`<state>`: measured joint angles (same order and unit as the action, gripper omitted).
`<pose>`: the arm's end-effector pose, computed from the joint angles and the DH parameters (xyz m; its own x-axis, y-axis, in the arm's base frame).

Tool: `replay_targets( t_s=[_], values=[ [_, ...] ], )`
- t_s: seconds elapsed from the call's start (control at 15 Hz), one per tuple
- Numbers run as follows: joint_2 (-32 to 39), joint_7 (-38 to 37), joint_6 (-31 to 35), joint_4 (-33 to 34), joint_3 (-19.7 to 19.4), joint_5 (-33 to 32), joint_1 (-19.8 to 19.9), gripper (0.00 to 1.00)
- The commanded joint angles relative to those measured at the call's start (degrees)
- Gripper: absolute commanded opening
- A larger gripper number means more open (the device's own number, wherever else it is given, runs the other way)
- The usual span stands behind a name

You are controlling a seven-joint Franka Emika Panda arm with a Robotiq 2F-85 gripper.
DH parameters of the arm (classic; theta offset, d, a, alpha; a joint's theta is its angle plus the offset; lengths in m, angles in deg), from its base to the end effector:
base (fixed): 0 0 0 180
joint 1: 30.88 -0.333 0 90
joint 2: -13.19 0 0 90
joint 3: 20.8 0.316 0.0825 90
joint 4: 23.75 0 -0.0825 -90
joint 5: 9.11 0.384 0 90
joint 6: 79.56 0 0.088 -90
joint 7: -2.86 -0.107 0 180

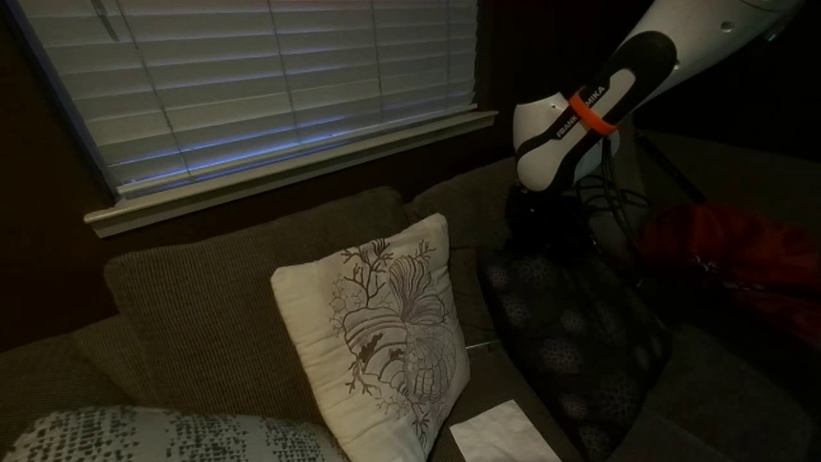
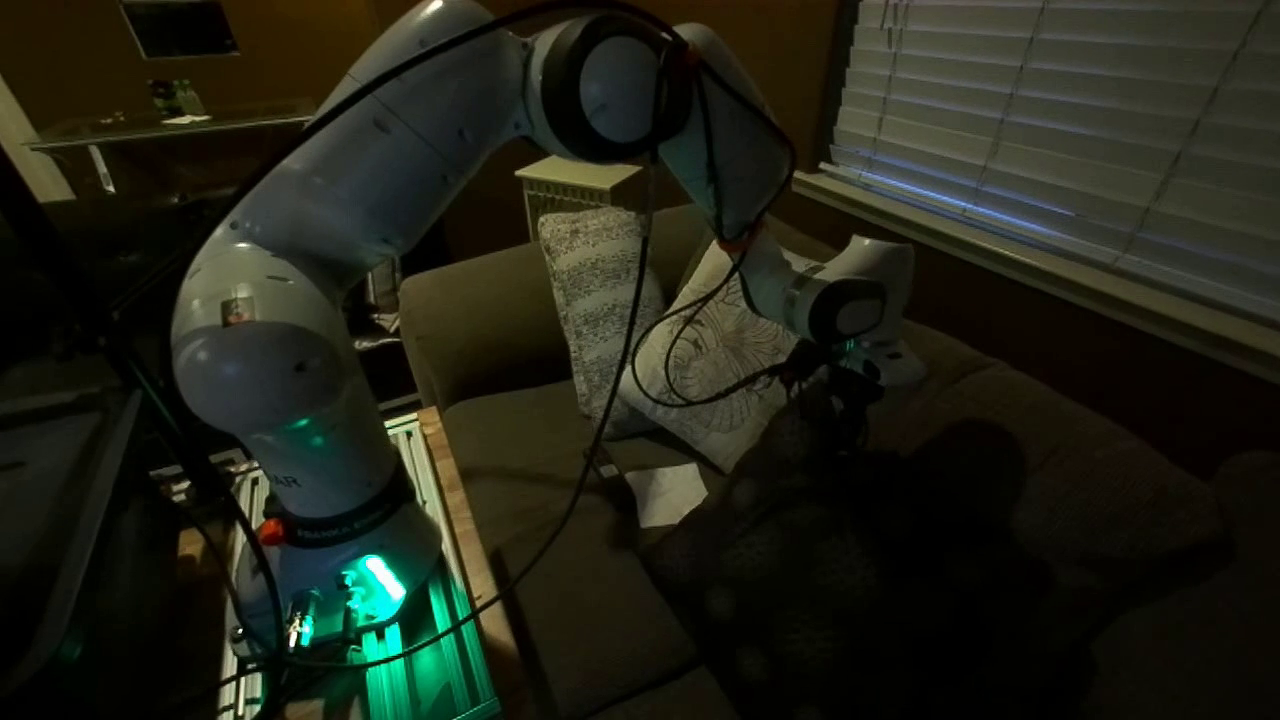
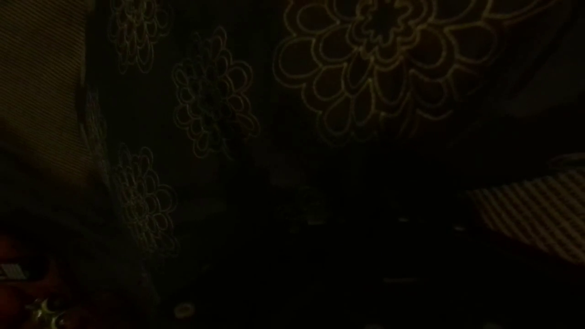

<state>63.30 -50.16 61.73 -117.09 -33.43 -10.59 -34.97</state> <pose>0.6726 -0.0854 0.1141 0.5608 -0.8179 0.1290 -0.8271 -0.5461 0.1332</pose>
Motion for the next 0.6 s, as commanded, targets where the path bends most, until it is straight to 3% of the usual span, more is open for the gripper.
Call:
replay_targets(
  t_s=[0.0,0.53],
  values=[
    [-1.00,-2.76,-2.40,-0.04,-1.01,0.59,-1.37,0.00],
    [-9.16,-13.12,-1.13,-8.81,-6.73,-3.31,-7.44,0.01]
  ],
)
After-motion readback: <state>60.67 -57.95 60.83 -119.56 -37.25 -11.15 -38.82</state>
